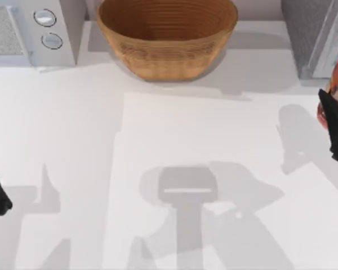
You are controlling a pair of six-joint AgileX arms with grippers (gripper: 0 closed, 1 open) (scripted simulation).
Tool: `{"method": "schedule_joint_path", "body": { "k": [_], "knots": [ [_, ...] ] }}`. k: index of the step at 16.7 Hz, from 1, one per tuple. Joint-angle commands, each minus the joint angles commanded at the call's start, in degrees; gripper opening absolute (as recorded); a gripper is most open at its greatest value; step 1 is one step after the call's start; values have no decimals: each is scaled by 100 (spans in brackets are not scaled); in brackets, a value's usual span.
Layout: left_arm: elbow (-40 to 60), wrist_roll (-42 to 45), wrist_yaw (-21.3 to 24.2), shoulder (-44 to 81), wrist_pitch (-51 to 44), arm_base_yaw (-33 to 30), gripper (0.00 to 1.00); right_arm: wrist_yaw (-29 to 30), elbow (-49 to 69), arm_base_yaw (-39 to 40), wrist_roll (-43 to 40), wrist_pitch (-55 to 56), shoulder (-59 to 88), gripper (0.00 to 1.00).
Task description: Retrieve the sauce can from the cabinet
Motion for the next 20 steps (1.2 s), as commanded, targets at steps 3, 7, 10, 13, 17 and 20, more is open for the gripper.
{"method": "schedule_joint_path", "body": {
  "k": [3,7,10,13,17,20],
  "knots": [
    [0,0,0,0,0,0,100,-244,140,33,15,619,769,0],
    [0,0,0,0,0,0,100,-558,334,67,27,1447,1777,0],
    [0,0,0,0,0,0,100,-796,479,91,34,2081,2562,0],
    [0,0,0,0,0,0,100,-1051,627,125,46,2729,3384,0],
    [0,0,0,0,0,0,100,-1263,751,167,58,3238,3973,0],
    [0,0,0,0,0,0,100,-1271,755,169,59,3256,3990,0]
  ]
}}
